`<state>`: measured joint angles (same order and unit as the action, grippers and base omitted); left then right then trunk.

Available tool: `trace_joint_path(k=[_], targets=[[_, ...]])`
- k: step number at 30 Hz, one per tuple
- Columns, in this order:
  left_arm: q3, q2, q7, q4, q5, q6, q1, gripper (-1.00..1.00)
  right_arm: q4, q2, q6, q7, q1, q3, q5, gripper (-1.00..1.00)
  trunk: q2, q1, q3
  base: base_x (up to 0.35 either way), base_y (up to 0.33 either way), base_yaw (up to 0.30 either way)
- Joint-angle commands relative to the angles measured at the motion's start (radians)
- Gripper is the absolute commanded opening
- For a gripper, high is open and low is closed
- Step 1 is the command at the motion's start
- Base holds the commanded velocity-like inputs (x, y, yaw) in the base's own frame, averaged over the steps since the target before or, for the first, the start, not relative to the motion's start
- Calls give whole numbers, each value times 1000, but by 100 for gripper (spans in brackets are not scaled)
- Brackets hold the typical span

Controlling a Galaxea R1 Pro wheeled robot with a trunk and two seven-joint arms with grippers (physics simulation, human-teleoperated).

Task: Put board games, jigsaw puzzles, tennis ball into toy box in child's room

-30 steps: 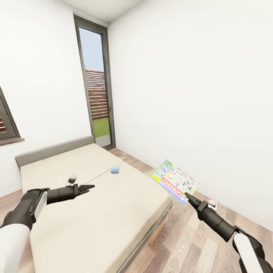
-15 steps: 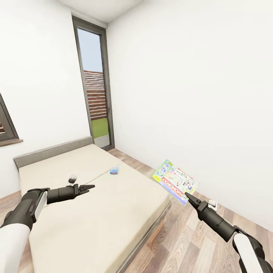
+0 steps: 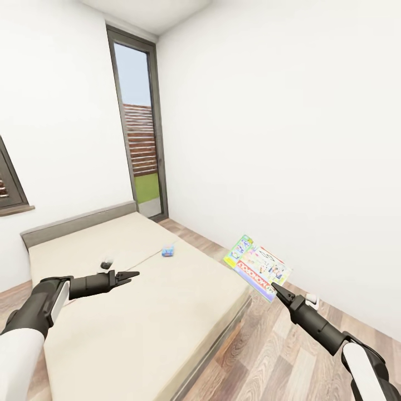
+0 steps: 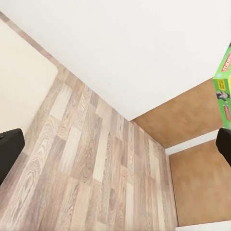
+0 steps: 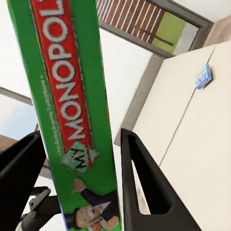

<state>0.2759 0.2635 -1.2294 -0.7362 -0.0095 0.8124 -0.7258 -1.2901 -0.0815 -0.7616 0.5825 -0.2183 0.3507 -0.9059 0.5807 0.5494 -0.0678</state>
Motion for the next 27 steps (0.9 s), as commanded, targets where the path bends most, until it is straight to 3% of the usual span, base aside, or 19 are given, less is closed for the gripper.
trace_joint_path(k=[1,13,20,27], targets=[[2,0,-4,0,-1,10,-1,100,0,0,-6,1,-1,1,-2,-100,-6,-4,1,0,0,0],[0,-1,-4,0,-1,10,-1,100,0,0,-7,-6,-1,1,-2,-100,-90,-50,39,0,0,-11],[0,-1,-4,0,-1,10,-1,100,23,0,-7,-6,-1,3,-2,-100,-139,-76,61,0,0,-227],[-33,-1,-4,0,-1,10,-1,100,41,0,-6,-6,-1,5,-2,-100,-181,-99,80,0,0,-274]])
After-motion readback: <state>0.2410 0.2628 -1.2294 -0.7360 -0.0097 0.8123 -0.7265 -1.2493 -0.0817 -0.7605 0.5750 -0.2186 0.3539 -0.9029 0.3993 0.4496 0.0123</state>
